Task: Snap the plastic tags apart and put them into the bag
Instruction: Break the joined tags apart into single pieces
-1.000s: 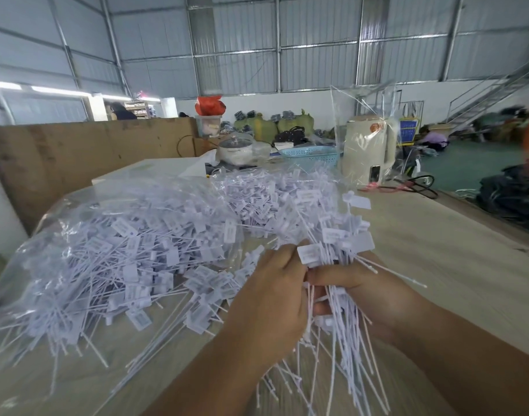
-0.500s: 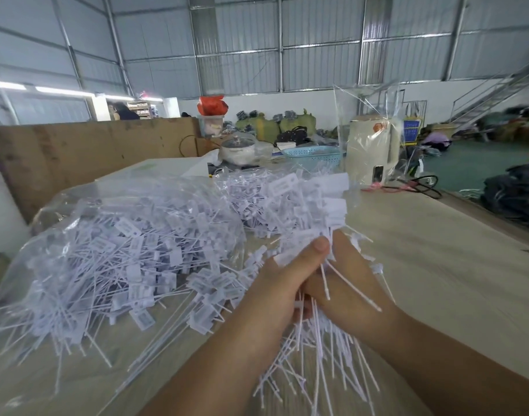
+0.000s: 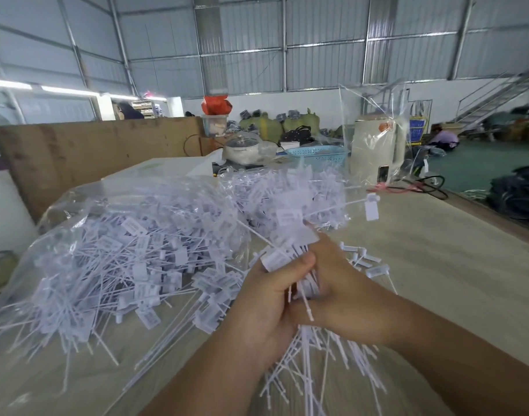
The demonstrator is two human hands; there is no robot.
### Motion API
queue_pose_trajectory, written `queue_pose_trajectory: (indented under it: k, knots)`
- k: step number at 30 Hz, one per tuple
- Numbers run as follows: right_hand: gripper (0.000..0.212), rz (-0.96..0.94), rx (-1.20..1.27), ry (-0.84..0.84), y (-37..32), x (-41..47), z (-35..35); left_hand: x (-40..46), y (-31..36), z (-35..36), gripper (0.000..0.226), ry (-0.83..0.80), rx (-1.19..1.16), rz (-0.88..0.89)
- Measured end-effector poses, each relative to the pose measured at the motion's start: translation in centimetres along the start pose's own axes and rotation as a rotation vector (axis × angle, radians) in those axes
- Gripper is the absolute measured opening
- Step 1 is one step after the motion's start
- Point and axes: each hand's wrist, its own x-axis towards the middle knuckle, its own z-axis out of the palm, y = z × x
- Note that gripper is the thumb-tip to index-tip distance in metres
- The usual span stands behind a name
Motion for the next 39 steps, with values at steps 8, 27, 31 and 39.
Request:
queue_pose_trajectory:
  k: [8,27,31,39]
  knots:
    - [0.102,0.142,0.293,-0.232,-0.1,-1.0,-1.2,0.2,0.0,-0.4,0.036,0.142,0.038,0.071]
    - [0.034,0.722,1.176,0.722,3.9,3.1,-5.3,0.6,2.2,-2.0,0.03,0.168,0.297,0.19]
    - [0.036,0.712,1.049,0.455,4.1,1.9,-3.8,0.9,2.6,-2.3,0.047,0.27,0.327,0.212]
    - [0.026,0.499,0.912,0.199,-0.6,1.8,0.5,0.2,0.5,-1.1,0.068,0.225,0.566,0.299]
